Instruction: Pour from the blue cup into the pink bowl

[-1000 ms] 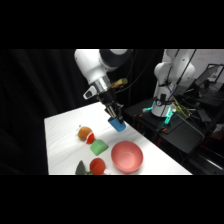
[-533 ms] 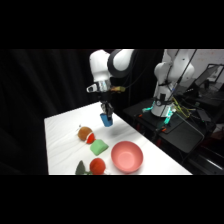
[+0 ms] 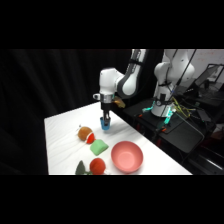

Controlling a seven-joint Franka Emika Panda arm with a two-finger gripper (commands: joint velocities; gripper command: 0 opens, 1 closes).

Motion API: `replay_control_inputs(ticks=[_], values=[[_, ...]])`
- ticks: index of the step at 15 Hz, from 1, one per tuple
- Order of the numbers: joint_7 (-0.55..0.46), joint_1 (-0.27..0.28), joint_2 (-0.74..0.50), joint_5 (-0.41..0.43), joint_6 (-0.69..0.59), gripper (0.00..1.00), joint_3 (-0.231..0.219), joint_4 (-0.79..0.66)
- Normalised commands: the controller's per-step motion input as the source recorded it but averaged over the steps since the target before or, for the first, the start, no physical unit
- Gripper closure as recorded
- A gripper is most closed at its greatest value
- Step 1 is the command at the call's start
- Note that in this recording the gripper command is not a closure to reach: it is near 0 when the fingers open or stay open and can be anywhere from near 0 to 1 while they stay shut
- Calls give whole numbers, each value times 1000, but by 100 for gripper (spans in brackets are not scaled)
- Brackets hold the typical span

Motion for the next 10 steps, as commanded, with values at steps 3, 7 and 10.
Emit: replay_control_inputs(ticks=[3, 7, 10], values=[[723, 335, 218, -460, 191, 18, -345, 66], [491, 339, 99, -294, -15, 17, -315, 117], [250, 187, -8, -146, -133, 0, -149, 114]])
